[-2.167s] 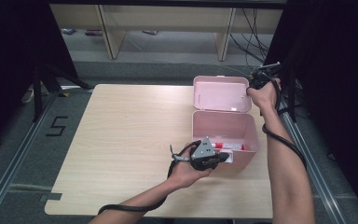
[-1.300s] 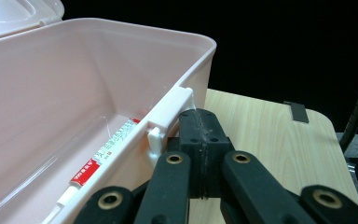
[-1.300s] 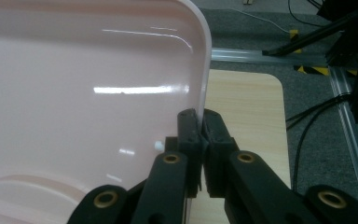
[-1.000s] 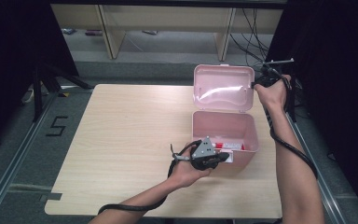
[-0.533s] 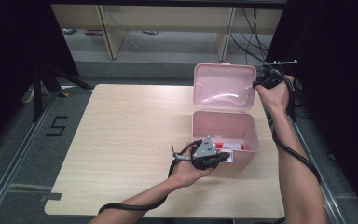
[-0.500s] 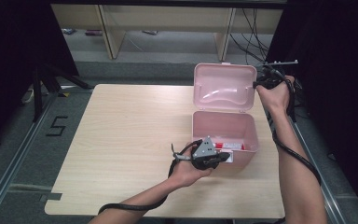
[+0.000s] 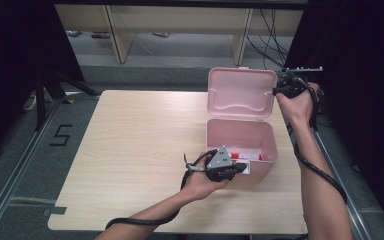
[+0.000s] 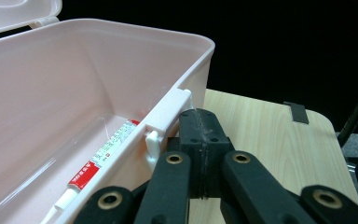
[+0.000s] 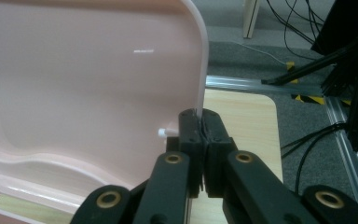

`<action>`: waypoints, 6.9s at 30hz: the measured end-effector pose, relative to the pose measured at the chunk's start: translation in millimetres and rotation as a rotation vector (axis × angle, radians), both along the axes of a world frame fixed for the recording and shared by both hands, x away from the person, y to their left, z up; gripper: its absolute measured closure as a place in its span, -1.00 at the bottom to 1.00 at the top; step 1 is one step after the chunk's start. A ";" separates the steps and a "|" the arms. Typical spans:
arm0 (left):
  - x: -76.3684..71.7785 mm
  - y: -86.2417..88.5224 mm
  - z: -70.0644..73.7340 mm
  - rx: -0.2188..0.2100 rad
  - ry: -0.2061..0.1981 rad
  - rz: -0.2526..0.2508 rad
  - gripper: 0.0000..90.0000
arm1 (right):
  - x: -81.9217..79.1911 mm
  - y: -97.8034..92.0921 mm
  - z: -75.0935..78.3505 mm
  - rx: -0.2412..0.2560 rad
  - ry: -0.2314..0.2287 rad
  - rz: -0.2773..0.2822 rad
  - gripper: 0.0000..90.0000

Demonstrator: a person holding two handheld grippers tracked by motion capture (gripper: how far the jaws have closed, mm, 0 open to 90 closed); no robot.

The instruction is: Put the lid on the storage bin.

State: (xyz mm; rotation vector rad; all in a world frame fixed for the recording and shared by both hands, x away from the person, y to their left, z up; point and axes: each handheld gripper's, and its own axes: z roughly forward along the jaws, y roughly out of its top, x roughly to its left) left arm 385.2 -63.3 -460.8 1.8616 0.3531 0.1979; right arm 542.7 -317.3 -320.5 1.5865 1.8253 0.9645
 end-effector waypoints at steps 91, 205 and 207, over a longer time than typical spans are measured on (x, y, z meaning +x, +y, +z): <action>0.3 -2.1 1.3 0.012 -0.003 -0.006 0.99 | -53.6 5.6 -10.0 -0.039 -0.203 0.005 0.99; 58.5 69.6 81.0 -0.164 -0.012 0.275 0.99 | -129.4 10.9 -42.5 -0.151 -0.359 0.019 0.97; 59.5 69.5 81.8 -0.163 -0.014 0.276 0.99 | -130.6 12.1 -43.0 -0.142 -0.359 0.010 0.96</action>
